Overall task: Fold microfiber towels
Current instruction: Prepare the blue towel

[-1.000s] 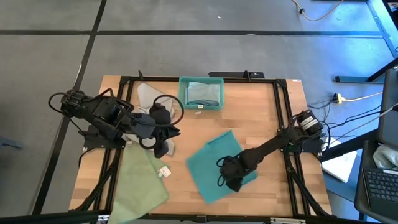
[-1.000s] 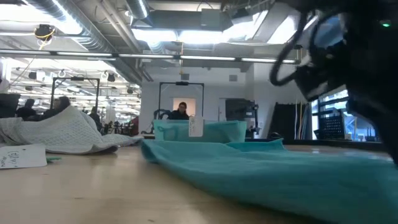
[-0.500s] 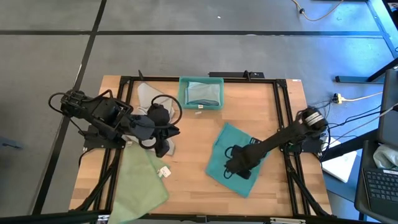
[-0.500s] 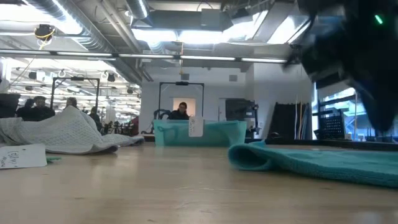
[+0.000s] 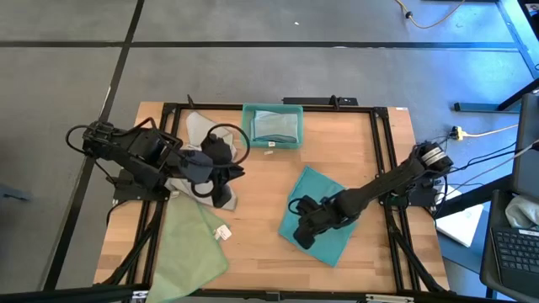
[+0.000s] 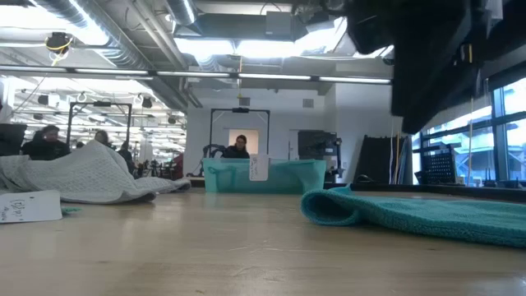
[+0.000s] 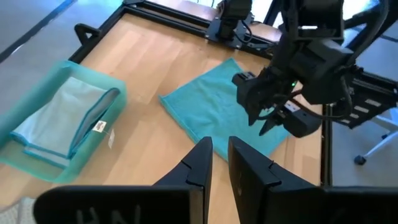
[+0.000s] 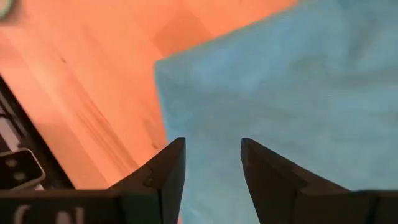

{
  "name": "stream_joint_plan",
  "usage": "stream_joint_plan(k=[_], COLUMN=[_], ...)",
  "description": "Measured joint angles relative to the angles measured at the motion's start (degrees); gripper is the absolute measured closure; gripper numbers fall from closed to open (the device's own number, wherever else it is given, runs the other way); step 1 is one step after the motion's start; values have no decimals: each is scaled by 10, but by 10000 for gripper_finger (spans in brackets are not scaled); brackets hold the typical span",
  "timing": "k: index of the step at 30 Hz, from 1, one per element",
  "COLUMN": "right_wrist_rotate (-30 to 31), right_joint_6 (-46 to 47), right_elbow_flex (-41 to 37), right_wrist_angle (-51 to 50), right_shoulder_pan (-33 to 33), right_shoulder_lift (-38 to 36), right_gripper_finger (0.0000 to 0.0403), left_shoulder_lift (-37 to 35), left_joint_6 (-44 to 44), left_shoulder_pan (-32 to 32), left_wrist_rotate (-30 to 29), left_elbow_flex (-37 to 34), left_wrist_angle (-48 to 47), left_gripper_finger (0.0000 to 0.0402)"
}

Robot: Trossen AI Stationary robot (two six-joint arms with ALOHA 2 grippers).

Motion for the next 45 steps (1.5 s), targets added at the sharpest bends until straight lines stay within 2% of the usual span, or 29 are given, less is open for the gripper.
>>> stream_joint_plan(k=[6,12,15,23,31,38,42,45], right_wrist_rotate=[-7,-108,-121,-102,-138,-198,-198,-174], right_joint_6=[-2,-35,-53,-75,-64,-56,-62,-65], right_elbow_flex=[0,0,0,0,-1,4,15,30], right_wrist_angle=[147,216,197,155,92,-13,-93,-121], right_shoulder_pan=[0,0,0,6,28,55,73,77], right_shoulder_lift=[71,115,114,120,128,124,123,105], right_gripper_finger=[244,244,244,244,244,244,244,244], left_shoulder_lift=[0,0,0,0,0,0,0,0], left_joint_6=[4,9,33,38,24,24,17,14], left_shoulder_pan=[0,-7,-13,-26,-48,-49,-49,-49], left_wrist_rotate=[18,52,52,52,49,37,29,26], left_elbow_flex=[0,0,0,0,0,0,0,0], left_wrist_angle=[-24,-42,-43,-58,-72,-73,-74,-76], left_gripper_finger=[358,358,358,358,358,358,358,358])
